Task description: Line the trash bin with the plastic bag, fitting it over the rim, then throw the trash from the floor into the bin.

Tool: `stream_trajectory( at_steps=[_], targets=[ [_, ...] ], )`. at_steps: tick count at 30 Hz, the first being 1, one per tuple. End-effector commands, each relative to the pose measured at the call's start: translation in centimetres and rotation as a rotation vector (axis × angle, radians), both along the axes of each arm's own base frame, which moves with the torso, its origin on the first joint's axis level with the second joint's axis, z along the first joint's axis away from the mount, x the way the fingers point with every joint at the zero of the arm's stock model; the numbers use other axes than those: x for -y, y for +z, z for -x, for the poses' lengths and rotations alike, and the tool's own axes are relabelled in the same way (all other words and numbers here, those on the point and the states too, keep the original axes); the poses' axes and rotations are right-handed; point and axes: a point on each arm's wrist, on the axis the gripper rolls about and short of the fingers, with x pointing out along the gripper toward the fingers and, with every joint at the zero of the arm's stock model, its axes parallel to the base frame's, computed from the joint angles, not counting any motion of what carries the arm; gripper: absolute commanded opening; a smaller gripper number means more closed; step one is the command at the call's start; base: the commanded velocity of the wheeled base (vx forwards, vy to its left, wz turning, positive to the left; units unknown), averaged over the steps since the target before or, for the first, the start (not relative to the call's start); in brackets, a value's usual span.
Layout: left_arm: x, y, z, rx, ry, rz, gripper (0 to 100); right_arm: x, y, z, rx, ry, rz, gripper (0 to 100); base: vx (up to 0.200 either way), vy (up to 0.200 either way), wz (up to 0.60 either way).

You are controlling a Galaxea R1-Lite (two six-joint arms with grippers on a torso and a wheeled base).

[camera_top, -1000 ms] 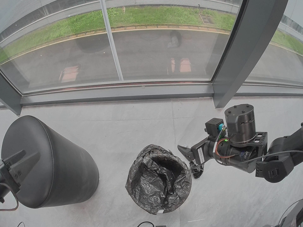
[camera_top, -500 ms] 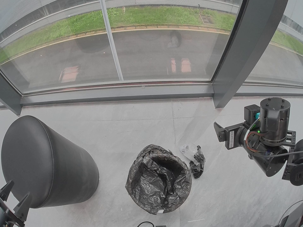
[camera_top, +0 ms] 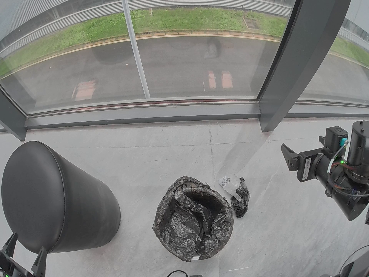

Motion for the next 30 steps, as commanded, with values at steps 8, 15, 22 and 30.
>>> stream_trajectory(
  at_steps=[8, 15, 22, 30],
  targets=[
    [0.0, -1.7, -0.1, 0.058, 0.114, -0.096, 100, 2.1, 0.7, 2.2, 0.046, -0.003, -0.036, 100, 0.0, 0.0, 0.0],
    [-0.1, -1.6, -0.2, 0.068, 0.122, -0.049, 100, 2.4, 0.8, 1.7, 0.042, -0.023, 0.031, 100, 0.0, 0.0, 0.0],
    [0.0, -1.7, -0.4, 0.049, 0.074, -0.069, 100, 2.8, 0.5, 1.1, 0.029, -0.048, 0.075, 100, 0.0, 0.0, 0.0],
    [0.3, -1.6, -0.5, 0.031, -0.044, -0.057, 100, 2.3, -0.5, 0.0, -0.017, -0.054, 0.141, 100, 0.0, 0.0, 0.0]
  ],
)
